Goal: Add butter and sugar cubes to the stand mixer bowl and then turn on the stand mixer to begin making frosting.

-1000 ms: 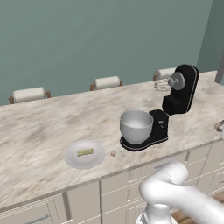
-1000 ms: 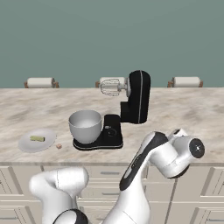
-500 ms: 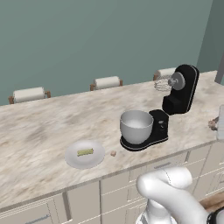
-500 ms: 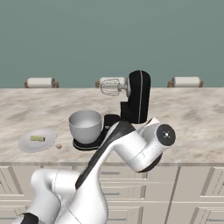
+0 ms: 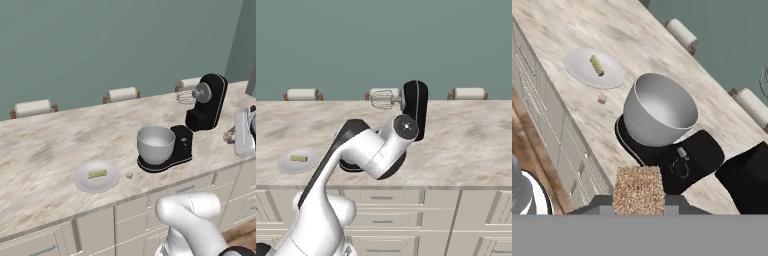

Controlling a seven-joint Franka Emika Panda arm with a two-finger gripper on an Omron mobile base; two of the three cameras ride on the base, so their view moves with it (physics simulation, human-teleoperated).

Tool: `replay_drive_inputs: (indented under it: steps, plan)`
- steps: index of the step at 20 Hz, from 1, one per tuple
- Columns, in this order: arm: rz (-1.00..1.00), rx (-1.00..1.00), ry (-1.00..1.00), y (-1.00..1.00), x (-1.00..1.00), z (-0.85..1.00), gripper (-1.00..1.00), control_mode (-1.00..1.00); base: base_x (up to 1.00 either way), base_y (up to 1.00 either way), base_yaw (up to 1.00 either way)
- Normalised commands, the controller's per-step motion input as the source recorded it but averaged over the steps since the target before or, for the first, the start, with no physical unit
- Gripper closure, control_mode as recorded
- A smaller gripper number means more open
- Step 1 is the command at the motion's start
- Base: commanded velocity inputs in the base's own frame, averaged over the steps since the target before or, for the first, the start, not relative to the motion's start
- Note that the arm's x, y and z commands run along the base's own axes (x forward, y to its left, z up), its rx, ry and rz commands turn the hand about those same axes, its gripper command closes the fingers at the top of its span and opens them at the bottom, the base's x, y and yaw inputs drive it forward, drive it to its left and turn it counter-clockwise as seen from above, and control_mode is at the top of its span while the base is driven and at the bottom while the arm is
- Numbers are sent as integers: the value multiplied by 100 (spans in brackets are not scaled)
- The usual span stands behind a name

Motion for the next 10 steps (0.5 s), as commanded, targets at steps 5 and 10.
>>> replay_drive_inputs:
  steps: [5, 10]
  plan:
    - [2, -2, 3, 65, 3, 15, 100, -100, 0, 0, 0]
    - [0, -5, 6, 52, 36, -3, 100, -100, 0, 0, 0]
